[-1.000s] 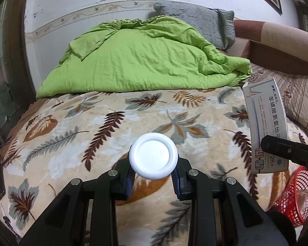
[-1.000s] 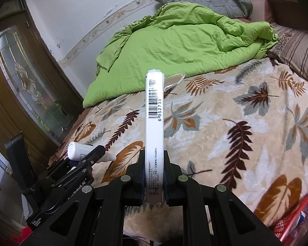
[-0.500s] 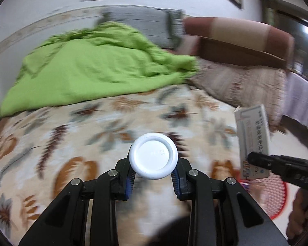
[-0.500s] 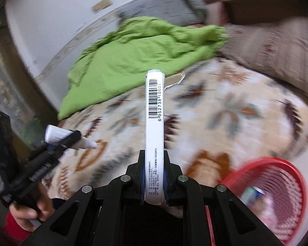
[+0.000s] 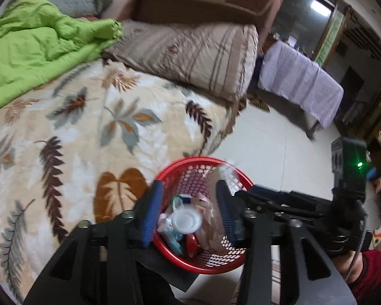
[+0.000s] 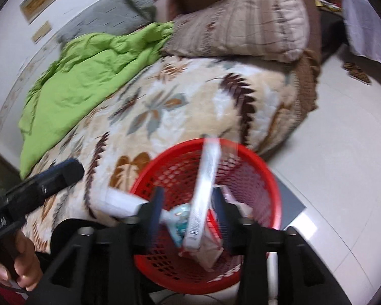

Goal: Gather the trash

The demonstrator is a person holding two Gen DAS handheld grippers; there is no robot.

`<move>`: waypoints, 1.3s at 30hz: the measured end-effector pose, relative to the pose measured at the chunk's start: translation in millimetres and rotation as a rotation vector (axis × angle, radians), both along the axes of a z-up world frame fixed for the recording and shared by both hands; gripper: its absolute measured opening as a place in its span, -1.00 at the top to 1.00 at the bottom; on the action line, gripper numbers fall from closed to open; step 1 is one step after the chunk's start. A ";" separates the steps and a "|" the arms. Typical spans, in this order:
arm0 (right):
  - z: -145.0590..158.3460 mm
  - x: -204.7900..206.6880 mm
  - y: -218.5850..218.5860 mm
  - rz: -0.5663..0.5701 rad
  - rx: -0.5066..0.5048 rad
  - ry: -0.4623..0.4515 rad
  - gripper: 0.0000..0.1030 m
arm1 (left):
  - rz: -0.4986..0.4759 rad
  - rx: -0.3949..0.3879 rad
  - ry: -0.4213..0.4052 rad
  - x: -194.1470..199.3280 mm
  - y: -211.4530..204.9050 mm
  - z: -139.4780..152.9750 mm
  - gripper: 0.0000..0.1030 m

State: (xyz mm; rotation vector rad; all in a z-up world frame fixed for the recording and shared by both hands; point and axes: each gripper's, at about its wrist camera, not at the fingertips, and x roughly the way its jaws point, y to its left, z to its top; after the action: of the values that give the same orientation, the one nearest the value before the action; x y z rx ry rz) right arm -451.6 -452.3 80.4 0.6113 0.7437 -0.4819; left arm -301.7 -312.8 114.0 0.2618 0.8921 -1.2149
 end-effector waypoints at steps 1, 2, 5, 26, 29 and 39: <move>0.9 -2.6 0.5 -0.005 -0.011 0.001 -0.06 | -0.003 -0.002 0.004 -1.5 1.6 -0.6 0.02; 3.0 -4.7 1.2 -0.009 -0.025 0.003 -0.06 | -0.006 -0.010 0.001 -3.1 5.7 -0.5 0.00; 11.3 -4.2 7.7 -0.054 -0.065 0.027 -0.15 | 0.023 -0.018 -0.033 0.0 19.1 4.1 -0.11; 53.0 10.8 120.9 -0.344 -0.305 0.119 -1.00 | 0.337 0.043 -0.426 23.4 146.1 20.5 -0.87; 53.9 14.3 128.1 -0.354 -0.342 0.167 -1.00 | 0.352 0.047 -0.436 25.0 151.2 20.9 -0.87; 54.2 20.8 136.5 -0.315 -0.357 0.167 -1.00 | 0.419 0.104 -0.473 31.3 153.0 20.6 -0.87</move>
State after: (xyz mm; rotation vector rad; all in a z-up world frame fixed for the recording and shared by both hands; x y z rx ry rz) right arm -430.8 -315.8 134.6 0.3547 0.6987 -0.9437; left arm -270.5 -159.8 134.5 0.4031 0.5578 -0.6760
